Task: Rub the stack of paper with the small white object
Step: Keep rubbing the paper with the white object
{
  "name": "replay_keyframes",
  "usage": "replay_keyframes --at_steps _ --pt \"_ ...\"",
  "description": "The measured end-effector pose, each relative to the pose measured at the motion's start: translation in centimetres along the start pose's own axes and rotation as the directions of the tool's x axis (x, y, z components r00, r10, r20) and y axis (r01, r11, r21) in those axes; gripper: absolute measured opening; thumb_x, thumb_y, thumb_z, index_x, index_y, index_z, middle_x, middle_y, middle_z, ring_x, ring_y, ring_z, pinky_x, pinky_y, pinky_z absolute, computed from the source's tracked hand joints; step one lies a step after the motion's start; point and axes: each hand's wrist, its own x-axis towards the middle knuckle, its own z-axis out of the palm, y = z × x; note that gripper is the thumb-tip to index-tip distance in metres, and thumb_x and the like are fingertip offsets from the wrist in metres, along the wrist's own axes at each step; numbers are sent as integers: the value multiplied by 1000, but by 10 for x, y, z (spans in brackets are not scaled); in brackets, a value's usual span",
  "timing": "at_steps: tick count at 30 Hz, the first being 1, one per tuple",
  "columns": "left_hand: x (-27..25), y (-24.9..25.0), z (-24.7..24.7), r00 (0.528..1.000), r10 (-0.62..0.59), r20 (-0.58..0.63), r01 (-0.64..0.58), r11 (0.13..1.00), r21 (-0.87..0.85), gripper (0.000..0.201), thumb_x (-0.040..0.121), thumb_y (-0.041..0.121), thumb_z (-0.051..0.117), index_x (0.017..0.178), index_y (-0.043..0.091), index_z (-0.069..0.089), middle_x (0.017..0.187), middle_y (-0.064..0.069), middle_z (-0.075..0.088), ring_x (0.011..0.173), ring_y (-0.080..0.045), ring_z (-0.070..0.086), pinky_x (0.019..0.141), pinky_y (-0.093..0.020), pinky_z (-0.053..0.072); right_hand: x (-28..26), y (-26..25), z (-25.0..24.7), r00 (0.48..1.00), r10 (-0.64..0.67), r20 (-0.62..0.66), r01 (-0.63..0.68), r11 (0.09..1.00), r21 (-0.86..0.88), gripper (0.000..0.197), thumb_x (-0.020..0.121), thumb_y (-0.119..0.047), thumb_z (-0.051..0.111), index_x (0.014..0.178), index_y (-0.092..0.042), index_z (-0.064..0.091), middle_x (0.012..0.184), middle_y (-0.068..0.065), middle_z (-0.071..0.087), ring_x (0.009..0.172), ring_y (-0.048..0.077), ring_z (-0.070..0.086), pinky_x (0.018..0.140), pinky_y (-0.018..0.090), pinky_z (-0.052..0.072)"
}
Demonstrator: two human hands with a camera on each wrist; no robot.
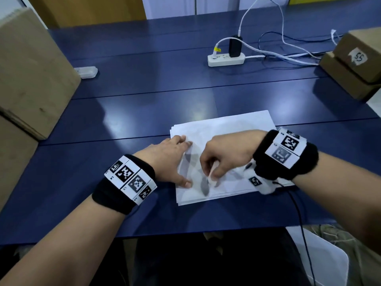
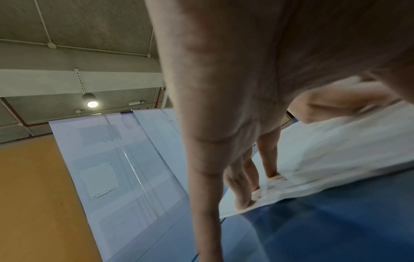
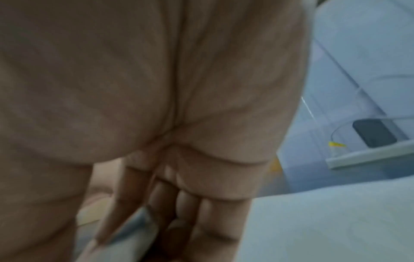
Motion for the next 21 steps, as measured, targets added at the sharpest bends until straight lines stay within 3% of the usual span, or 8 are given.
replay_keyframes --at_steps 3,5,8,10,14,16,18,21 --pt "-1 1 -1 1000 7 -5 -7 1000 5 123 63 68 77 157 27 8 162 2 7 148 -20 15 112 -50 34 4 16 -13 947 133 -292 -145 989 -18 19 85 -37 73 97 -23 70 80 -13 62 82 13 57 68 27 42" --pt "0 0 0 1000 12 -8 -12 1000 8 121 63 68 77 156 30 9 162 1 8 148 -21 17 111 -51 35 4 22 -14 914 191 -359 -211 977 -16 21 86 -39 70 99 -22 68 82 -13 57 86 15 56 68 28 40" --pt "1 0 0 1000 17 -2 -17 1000 13 120 62 70 76 155 37 9 161 0 8 148 -22 17 111 -52 35 -4 6 -4 986 66 -155 -74 996 -48 19 84 -34 74 99 -23 71 79 -15 61 76 7 57 65 19 42" --pt "3 1 0 1000 19 4 -19 1000 17 120 62 70 76 155 38 9 161 -2 9 148 -23 17 112 -52 35 -5 -3 1 999 15 -39 -16 999 -33 18 82 -32 76 98 -24 72 75 -16 62 71 1 57 64 13 42" --pt "2 3 -4 1000 22 15 -22 1000 17 117 63 69 76 155 38 11 159 -3 12 146 -24 20 113 -48 34 5 16 -13 953 129 -275 -142 989 -29 20 85 -35 72 100 -23 70 88 -10 62 90 14 60 78 29 48" --pt "0 5 -4 1000 16 8 -16 1000 15 112 67 71 72 155 39 11 159 -1 13 146 -22 20 113 -47 35 6 23 -15 933 173 -316 -184 983 -4 19 85 -35 70 99 -23 69 86 -12 62 90 15 61 78 30 50" --pt "-1 6 -3 1000 3 -13 -3 1000 -1 110 67 74 69 155 39 13 160 1 13 147 -20 20 111 -48 36 1 17 -12 976 100 -195 -104 994 -12 15 83 -33 73 95 -25 70 78 -14 64 78 10 61 70 24 48" --pt "0 6 -1 1000 -4 -31 3 1000 -20 113 63 75 70 154 38 15 159 0 14 146 -20 20 111 -49 36 -4 1 0 999 0 32 0 1000 12 16 81 -33 77 95 -25 74 81 -10 72 77 13 66 71 26 53"
